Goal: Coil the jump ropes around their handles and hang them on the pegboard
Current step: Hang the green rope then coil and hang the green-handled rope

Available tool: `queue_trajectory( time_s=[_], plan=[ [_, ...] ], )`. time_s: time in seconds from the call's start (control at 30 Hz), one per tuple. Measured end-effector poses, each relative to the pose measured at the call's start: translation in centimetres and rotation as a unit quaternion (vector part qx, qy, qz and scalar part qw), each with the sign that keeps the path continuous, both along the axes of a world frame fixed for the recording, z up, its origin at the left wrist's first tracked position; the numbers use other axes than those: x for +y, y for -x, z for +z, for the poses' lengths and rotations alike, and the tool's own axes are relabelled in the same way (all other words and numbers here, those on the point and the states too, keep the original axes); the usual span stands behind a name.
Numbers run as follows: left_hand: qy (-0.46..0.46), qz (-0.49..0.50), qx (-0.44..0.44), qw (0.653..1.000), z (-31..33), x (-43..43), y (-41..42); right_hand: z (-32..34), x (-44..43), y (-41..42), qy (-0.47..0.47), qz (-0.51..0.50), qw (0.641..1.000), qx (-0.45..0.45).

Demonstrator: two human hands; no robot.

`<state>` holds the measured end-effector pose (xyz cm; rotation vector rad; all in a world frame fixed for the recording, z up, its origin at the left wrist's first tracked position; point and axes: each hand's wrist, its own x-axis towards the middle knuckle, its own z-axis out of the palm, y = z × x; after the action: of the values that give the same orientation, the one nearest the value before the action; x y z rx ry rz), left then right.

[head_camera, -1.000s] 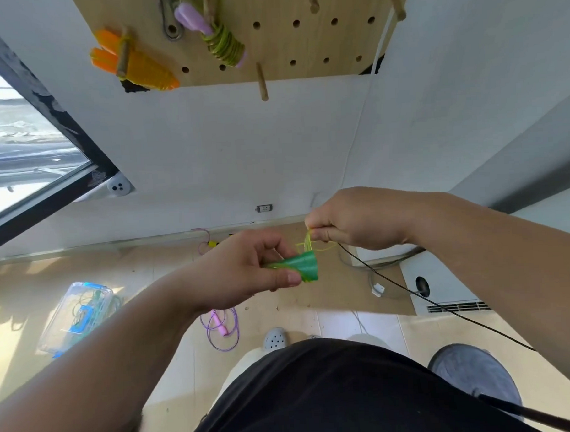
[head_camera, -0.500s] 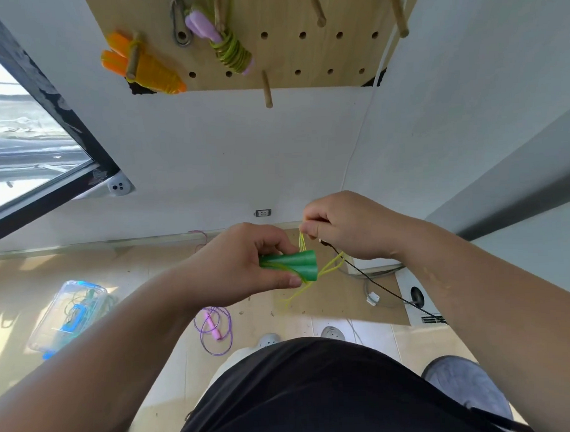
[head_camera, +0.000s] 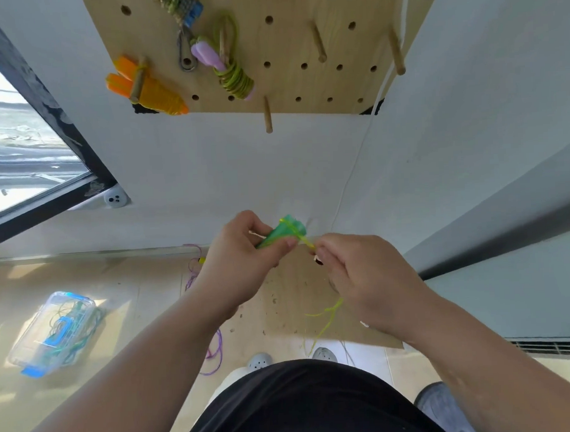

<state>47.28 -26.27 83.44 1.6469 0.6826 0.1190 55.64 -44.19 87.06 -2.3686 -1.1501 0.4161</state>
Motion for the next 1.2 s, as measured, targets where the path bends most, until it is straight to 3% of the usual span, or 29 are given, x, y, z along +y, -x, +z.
queue_trajectory(
  time_s=[0.17,0.37,0.57,0.7,0.9,1.03,1.2],
  plan=[
    [0.194,0.018,-0.053,0.979,1.3,-0.3,-0.4,-0.9,-1.3,0.0,-0.075,-0.067,0.993,0.056],
    [0.344,-0.029,-0.087,0.934,2.0,-0.4,0.3,-1.9,-1.8,-1.1,-0.063,-0.060,0.990,0.108],
    [0.243,-0.210,-0.053,0.945,1.3,-0.7,1.2,-1.9,-0.9,-3.3,0.012,0.029,0.952,0.304],
    [0.074,-0.264,0.011,0.962,0.4,-0.9,1.7,-0.8,0.3,-5.4,0.101,0.072,0.960,0.252],
    [-0.150,-0.218,0.067,0.962,-1.8,0.0,1.4,-1.1,3.5,-3.1,0.175,0.083,0.979,0.068],
    [-0.077,-0.062,0.044,0.994,-2.1,0.1,1.2,-1.4,3.4,-1.3,0.085,0.030,0.996,-0.001],
    [0.038,0.020,0.026,0.999,-1.7,-0.1,0.6,-2.0,2.5,0.4,-0.027,-0.010,1.000,-0.012]
  ],
)
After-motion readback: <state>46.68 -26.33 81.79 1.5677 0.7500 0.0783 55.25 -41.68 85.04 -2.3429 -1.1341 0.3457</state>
